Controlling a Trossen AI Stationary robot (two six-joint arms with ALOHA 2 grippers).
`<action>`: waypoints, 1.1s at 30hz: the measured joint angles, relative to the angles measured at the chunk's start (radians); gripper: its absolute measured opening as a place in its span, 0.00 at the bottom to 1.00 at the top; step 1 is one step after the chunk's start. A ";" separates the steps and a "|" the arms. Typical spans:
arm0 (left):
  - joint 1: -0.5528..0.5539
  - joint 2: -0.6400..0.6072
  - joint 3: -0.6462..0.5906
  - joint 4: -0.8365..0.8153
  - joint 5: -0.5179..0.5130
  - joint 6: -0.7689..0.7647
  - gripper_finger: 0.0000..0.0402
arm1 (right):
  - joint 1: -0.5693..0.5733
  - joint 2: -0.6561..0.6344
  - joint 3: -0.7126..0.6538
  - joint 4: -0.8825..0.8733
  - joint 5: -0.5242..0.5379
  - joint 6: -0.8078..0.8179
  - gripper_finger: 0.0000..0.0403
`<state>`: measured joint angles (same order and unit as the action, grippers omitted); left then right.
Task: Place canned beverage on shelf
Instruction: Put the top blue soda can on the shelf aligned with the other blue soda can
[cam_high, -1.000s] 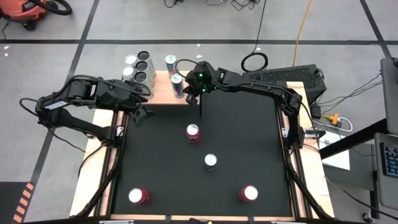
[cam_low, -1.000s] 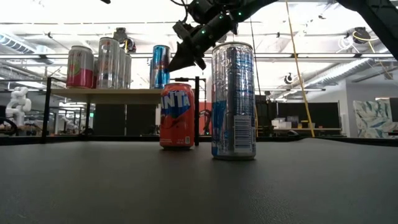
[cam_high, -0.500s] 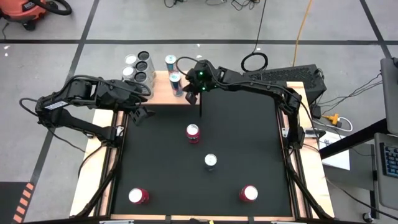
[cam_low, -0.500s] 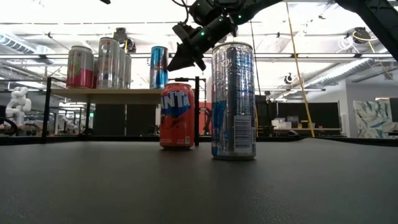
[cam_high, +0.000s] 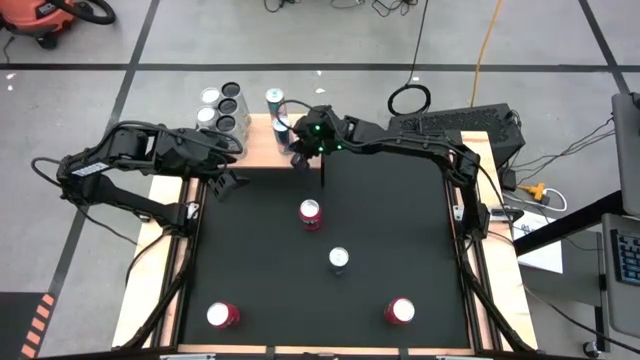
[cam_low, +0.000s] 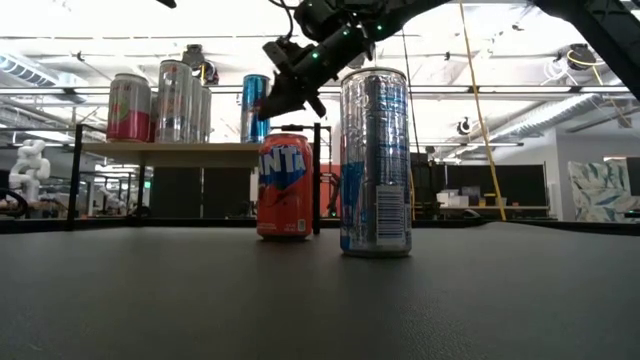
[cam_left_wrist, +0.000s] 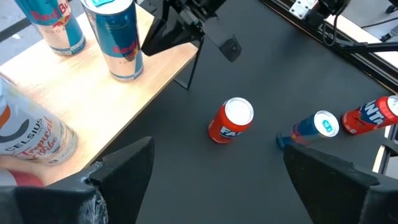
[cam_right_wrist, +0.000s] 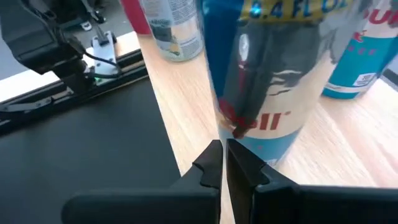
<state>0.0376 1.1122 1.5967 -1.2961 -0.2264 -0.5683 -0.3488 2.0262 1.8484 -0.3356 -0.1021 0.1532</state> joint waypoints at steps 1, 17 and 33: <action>0.000 0.000 0.000 0.000 0.000 0.000 0.90 | -0.003 0.000 0.000 -0.003 -0.001 -0.008 0.00; 0.000 0.000 0.000 0.001 -0.010 0.000 0.90 | -0.018 0.049 0.002 0.091 -0.005 -0.014 0.00; 0.000 0.000 0.000 0.000 -0.022 -0.001 0.90 | -0.048 0.000 0.001 -0.018 -0.003 -0.082 0.00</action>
<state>0.0376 1.1124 1.5970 -1.2957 -0.2487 -0.5693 -0.3970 2.0258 1.8492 -0.3532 -0.1051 0.0708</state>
